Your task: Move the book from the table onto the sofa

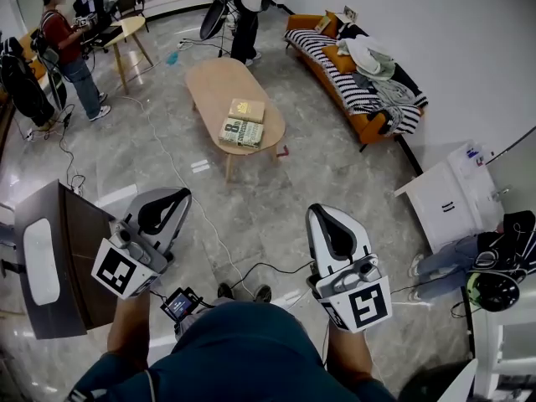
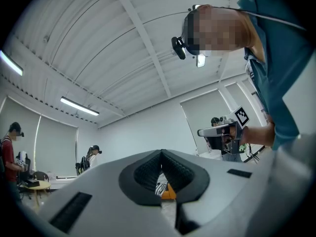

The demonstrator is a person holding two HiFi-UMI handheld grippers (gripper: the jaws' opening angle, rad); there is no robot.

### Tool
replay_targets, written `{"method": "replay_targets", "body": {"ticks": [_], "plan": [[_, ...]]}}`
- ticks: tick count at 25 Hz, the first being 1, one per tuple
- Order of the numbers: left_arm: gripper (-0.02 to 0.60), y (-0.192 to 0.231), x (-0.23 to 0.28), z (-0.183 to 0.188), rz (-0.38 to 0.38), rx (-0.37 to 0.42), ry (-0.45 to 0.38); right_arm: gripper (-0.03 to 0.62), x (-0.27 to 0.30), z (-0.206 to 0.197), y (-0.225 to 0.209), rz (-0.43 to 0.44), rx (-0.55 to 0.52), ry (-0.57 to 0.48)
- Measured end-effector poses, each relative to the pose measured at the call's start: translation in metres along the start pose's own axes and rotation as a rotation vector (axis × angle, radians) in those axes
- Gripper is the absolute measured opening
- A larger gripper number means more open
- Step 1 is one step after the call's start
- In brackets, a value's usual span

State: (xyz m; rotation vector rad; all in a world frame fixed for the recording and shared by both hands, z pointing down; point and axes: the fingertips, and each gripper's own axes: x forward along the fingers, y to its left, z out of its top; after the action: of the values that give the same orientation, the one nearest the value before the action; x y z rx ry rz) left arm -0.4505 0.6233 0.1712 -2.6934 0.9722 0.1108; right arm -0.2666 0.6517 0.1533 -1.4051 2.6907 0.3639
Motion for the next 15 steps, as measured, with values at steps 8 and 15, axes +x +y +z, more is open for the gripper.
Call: {"method": "replay_targets", "body": {"ticks": [8, 15], "plan": [[0.005, 0.019, -0.003, -0.012, -0.021, -0.018, 0.017, 0.015, 0.019, -0.011, 0.006, -0.023, 0.013, 0.022], [0.005, 0.03, 0.008, -0.022, -0.033, -0.038, 0.04, 0.015, 0.031, -0.016, -0.004, -0.031, 0.016, 0.03]]}}
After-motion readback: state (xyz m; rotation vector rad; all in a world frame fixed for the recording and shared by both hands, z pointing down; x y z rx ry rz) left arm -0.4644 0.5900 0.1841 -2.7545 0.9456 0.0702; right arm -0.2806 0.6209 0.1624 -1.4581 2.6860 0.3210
